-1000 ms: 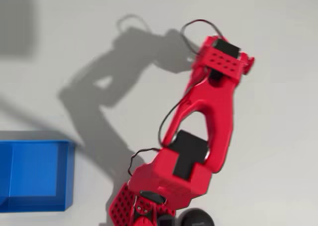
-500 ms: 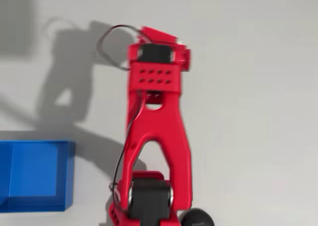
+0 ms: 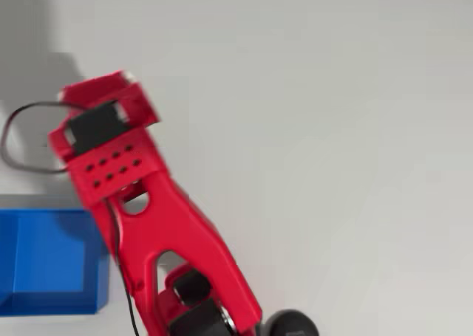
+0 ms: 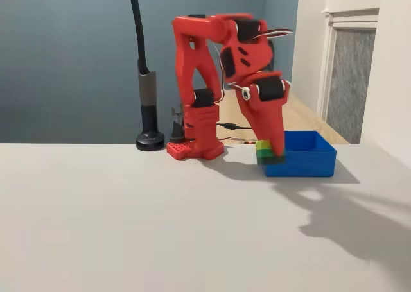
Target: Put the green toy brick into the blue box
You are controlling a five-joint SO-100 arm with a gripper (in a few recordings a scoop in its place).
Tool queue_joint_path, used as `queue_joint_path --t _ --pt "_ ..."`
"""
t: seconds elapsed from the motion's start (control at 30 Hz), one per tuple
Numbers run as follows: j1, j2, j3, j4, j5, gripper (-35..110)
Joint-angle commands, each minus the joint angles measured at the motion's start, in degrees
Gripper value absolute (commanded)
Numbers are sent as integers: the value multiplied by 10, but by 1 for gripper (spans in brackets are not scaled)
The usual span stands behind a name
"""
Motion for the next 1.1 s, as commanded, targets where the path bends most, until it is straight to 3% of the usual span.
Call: queue_joint_path --t 0.0,0.47,1.07 --pt "-75 39 -75 34 13 0" --pt "-255 37 -123 143 23 0" --pt "-371 35 -91 239 37 0"
